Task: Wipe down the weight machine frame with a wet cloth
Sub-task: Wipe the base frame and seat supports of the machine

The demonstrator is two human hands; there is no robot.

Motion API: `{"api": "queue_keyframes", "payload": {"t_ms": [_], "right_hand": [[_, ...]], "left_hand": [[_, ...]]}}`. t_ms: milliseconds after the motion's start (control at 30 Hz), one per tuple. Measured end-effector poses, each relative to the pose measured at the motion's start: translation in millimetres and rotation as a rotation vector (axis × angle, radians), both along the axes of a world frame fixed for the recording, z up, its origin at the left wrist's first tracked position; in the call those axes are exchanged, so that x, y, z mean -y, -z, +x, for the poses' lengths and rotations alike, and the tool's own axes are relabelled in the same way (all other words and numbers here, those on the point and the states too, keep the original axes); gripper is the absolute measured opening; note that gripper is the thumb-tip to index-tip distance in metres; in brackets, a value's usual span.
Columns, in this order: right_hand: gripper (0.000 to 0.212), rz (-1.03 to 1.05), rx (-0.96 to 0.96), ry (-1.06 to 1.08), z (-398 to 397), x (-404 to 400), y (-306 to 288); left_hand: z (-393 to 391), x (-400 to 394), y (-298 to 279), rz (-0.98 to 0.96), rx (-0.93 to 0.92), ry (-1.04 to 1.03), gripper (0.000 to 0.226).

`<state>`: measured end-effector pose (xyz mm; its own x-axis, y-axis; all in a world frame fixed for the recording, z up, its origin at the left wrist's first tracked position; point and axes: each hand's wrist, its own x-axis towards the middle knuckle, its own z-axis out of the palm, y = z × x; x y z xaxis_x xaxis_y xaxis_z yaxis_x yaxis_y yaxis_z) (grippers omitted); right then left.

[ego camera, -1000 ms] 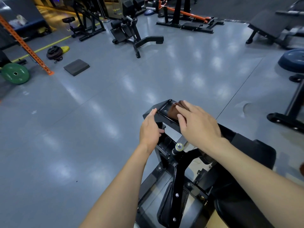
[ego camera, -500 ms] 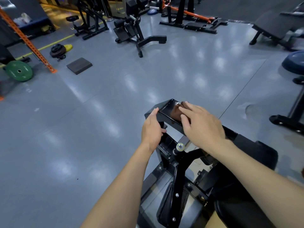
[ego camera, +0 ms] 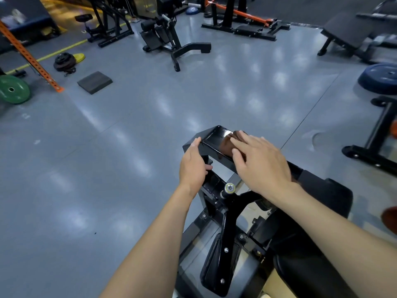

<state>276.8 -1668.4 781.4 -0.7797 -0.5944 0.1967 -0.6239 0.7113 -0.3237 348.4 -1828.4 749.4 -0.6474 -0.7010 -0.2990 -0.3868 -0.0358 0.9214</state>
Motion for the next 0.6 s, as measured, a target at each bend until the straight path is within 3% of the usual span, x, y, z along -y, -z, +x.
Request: {"api": "queue_keyframes", "payload": {"t_ms": [233, 367, 467, 600], "right_hand": [[0.044, 0.057, 0.047, -0.131, -23.6, 67.1, -6.2], [0.046, 0.045, 0.056, -0.176, -14.0, 34.9, -2.9], [0.044, 0.048, 0.08, -0.08, -2.4, -7.7, -3.9], [0.044, 0.036, 0.065, -0.028, 0.2, 0.4, -3.3]], "left_hand": [[-0.8, -1.1, -0.5, -0.026, 0.001, -0.02, 0.057], [-3.4, -7.4, 0.7, -0.058, -0.019, -0.063, 0.058], [-3.1, -4.5, 2.5, -0.053, 0.007, -0.055, 0.05], [-2.2, -2.5, 3.2, -0.018, 0.013, -0.029, 0.048]]}}
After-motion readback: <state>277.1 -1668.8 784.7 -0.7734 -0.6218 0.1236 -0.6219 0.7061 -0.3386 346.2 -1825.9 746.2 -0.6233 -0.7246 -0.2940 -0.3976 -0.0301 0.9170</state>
